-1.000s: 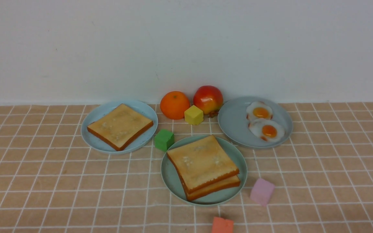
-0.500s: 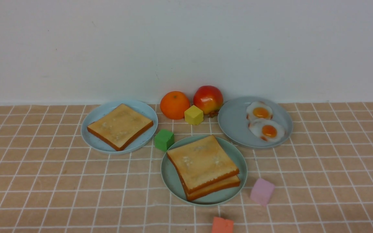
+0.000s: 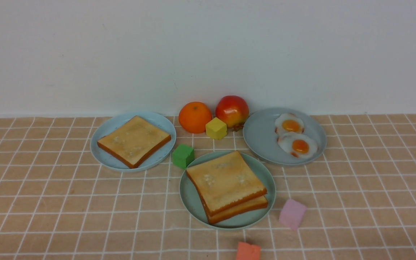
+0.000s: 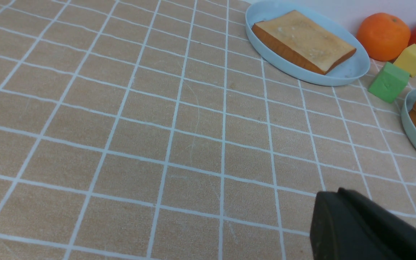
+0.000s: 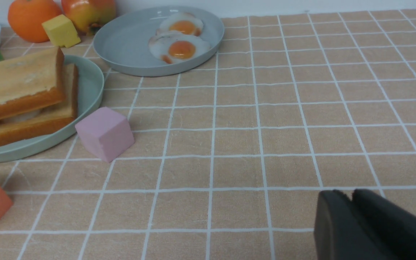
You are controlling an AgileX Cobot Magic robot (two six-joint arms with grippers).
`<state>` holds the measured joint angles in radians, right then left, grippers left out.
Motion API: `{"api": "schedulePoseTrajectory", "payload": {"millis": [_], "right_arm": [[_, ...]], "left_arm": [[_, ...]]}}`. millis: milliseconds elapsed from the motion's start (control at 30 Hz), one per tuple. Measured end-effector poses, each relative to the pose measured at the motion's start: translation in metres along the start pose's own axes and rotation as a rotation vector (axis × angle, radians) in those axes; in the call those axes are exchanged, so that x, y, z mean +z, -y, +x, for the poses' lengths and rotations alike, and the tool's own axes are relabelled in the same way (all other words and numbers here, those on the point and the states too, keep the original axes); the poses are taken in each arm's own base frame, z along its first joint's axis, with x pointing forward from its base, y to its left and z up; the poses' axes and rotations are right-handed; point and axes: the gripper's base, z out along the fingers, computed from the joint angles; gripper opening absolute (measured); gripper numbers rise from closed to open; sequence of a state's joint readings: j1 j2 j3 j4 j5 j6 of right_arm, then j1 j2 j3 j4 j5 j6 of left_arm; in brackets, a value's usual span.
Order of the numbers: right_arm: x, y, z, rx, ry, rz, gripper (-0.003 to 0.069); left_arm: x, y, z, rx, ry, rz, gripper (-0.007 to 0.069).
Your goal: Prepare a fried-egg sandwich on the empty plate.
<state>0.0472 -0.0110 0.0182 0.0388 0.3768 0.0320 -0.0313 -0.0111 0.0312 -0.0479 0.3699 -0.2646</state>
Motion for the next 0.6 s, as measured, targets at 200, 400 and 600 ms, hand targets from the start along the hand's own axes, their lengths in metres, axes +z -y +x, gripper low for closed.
{"api": "schedulePoseTrajectory", "payload": {"millis": [200, 400, 600], "right_arm": [[0.0, 0.0, 0.0, 0.0, 0.0, 0.0, 0.0095], [0.0, 0.0, 0.0, 0.0, 0.0, 0.0, 0.01], [0.0, 0.0, 0.0, 0.0, 0.0, 0.0, 0.0108]], "left_arm": [[0.0, 0.0, 0.0, 0.0, 0.0, 0.0, -0.0013], [0.0, 0.0, 0.0, 0.0, 0.0, 0.0, -0.0011], [0.0, 0.0, 0.0, 0.0, 0.0, 0.0, -0.0011]]}}
